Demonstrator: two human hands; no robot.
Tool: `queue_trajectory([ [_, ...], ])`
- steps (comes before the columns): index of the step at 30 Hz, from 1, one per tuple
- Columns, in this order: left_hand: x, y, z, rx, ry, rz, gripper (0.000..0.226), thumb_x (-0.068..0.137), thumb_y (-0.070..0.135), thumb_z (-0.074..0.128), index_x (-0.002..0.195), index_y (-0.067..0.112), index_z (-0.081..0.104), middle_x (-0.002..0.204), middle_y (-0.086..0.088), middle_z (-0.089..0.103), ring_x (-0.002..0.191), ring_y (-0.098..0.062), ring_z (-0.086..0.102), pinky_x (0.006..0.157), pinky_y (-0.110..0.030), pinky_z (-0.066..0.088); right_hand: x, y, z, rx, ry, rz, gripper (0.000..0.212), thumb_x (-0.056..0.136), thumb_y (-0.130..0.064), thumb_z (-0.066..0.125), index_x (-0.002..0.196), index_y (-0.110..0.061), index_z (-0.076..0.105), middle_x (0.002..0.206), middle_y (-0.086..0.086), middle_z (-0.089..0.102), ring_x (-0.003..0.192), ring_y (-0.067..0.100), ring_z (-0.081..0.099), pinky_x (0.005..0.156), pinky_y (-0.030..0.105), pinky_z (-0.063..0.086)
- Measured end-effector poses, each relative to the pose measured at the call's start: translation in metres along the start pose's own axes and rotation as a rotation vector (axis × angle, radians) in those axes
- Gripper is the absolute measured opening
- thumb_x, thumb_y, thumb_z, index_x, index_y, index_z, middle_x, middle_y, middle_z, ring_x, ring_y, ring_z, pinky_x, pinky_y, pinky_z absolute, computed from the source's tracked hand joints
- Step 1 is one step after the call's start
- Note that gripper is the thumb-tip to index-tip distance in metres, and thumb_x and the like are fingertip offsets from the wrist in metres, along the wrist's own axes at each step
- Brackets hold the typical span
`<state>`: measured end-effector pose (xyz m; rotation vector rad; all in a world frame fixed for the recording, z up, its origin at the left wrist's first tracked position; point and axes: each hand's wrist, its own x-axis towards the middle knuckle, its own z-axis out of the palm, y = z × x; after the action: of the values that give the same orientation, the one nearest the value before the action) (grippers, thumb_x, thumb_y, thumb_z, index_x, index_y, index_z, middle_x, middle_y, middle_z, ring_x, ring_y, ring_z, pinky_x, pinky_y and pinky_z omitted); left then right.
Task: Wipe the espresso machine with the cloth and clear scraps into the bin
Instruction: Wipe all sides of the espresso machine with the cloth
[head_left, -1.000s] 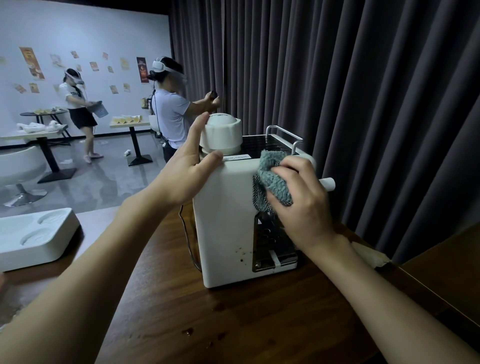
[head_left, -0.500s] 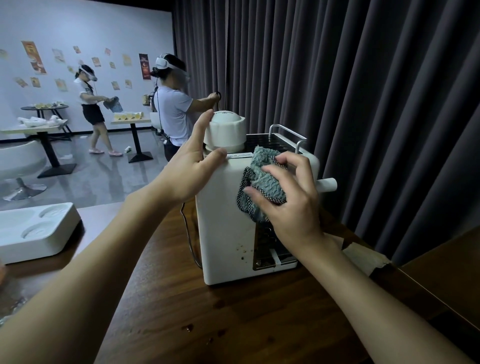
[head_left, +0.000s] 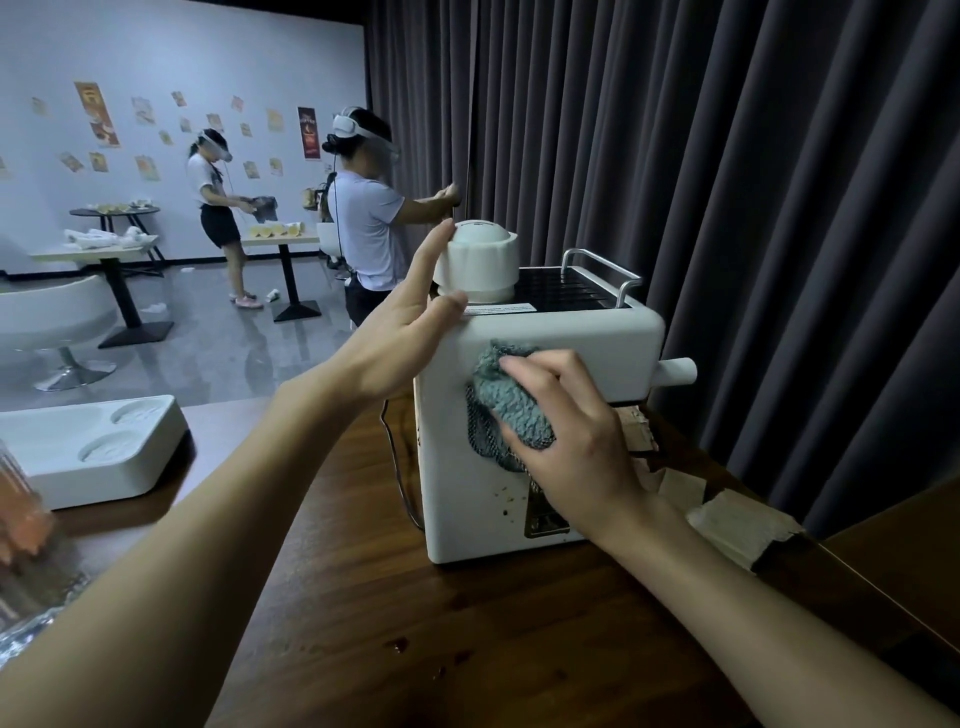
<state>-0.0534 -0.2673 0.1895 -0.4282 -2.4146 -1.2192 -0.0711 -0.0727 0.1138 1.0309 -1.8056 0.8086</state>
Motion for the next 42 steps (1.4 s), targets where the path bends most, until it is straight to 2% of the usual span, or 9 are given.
queue_trajectory([
  [4, -0.005, -0.009, -0.003, -0.065, -0.017, -0.004, 0.06, 0.099, 0.046, 0.039, 0.151, 0.055, 0.009, 0.146, 0.022, 0.037, 0.116, 0.027, 0.034, 0.102, -0.021, 0.032, 0.0, -0.01, 0.008, 0.04, 0.078, 0.133, 0.048, 0.072, -0.002, 0.081, 0.117, -0.002, 0.065, 0.106, 0.011, 0.057, 0.1, 0.014, 0.055, 0.091, 0.015, 0.046],
  [8, -0.004, -0.009, 0.0, -0.05, 0.007, 0.001, 0.064, 0.095, 0.049, 0.039, 0.152, 0.05, 0.01, 0.14, 0.02, 0.043, 0.11, 0.026, 0.041, 0.098, -0.014, 0.035, -0.017, -0.02, 0.023, 0.072, -0.015, 0.149, 0.048, 0.067, 0.0, 0.084, 0.112, 0.0, 0.067, 0.101, 0.012, 0.056, 0.096, 0.012, 0.053, 0.088, 0.013, 0.045],
  [11, -0.004, -0.009, 0.001, -0.031, 0.017, 0.013, 0.065, 0.096, 0.046, 0.039, 0.155, 0.045, 0.01, 0.137, 0.018, 0.044, 0.102, 0.029, 0.043, 0.095, -0.005, 0.035, -0.015, -0.022, 0.024, 0.126, 0.043, 0.214, 0.042, 0.07, -0.002, 0.083, 0.109, 0.0, 0.068, 0.1, 0.01, 0.057, 0.095, 0.008, 0.053, 0.088, 0.01, 0.043],
  [20, -0.005, -0.007, 0.002, -0.01, 0.026, 0.017, 0.067, 0.095, 0.047, 0.038, 0.155, 0.043, 0.009, 0.151, 0.02, 0.034, 0.117, 0.02, 0.041, 0.112, -0.027, 0.031, -0.011, -0.031, 0.026, 0.221, 0.159, 0.28, 0.036, 0.079, -0.002, 0.076, 0.113, -0.005, 0.068, 0.105, 0.007, 0.055, 0.099, 0.009, 0.055, 0.091, 0.02, 0.046],
  [25, -0.005, -0.008, 0.003, 0.013, 0.034, 0.014, 0.066, 0.096, 0.045, 0.037, 0.156, 0.039, 0.01, 0.116, 0.039, 0.043, 0.095, 0.028, 0.045, 0.105, -0.021, 0.036, -0.01, -0.035, 0.03, 0.338, 0.161, 0.372, 0.025, 0.081, -0.015, 0.076, 0.103, -0.005, 0.073, 0.107, 0.005, 0.05, 0.105, 0.006, 0.053, 0.093, 0.018, 0.043],
  [29, -0.004, -0.01, 0.003, 0.001, 0.034, 0.0, 0.065, 0.096, 0.047, 0.037, 0.155, 0.042, 0.01, 0.118, 0.027, 0.047, 0.099, 0.022, 0.047, 0.113, -0.031, 0.036, -0.014, -0.038, 0.033, 0.331, 0.153, 0.384, 0.032, 0.082, -0.026, 0.074, 0.105, -0.004, 0.072, 0.109, 0.004, 0.049, 0.107, 0.005, 0.051, 0.095, 0.018, 0.042],
  [34, -0.006, -0.008, 0.002, 0.013, 0.013, 0.014, 0.064, 0.1, 0.043, 0.037, 0.157, 0.038, 0.007, 0.123, 0.044, 0.036, 0.095, 0.034, 0.041, 0.101, -0.018, 0.035, -0.028, -0.028, 0.036, 0.119, 0.143, 0.308, 0.031, 0.077, -0.008, 0.08, 0.105, -0.001, 0.068, 0.105, 0.01, 0.057, 0.099, 0.006, 0.052, 0.092, 0.01, 0.041],
  [38, -0.008, -0.009, -0.001, 0.005, 0.009, 0.012, 0.068, 0.095, 0.056, 0.04, 0.154, 0.047, 0.008, 0.146, 0.02, 0.039, 0.11, 0.033, 0.035, 0.111, -0.03, 0.032, -0.023, -0.028, 0.035, 0.114, 0.164, 0.3, 0.028, 0.076, -0.008, 0.081, 0.102, 0.0, 0.07, 0.101, 0.01, 0.057, 0.097, 0.006, 0.051, 0.09, 0.01, 0.042],
  [42, -0.015, -0.015, -0.002, 0.039, 0.034, 0.033, 0.07, 0.091, 0.063, 0.048, 0.151, 0.05, 0.015, 0.153, 0.015, 0.035, 0.137, 0.006, 0.032, 0.115, -0.039, 0.034, -0.016, -0.03, 0.036, 0.13, 0.207, 0.308, 0.029, 0.076, -0.007, 0.08, 0.102, 0.001, 0.069, 0.101, 0.01, 0.057, 0.098, 0.005, 0.05, 0.091, 0.009, 0.041],
])
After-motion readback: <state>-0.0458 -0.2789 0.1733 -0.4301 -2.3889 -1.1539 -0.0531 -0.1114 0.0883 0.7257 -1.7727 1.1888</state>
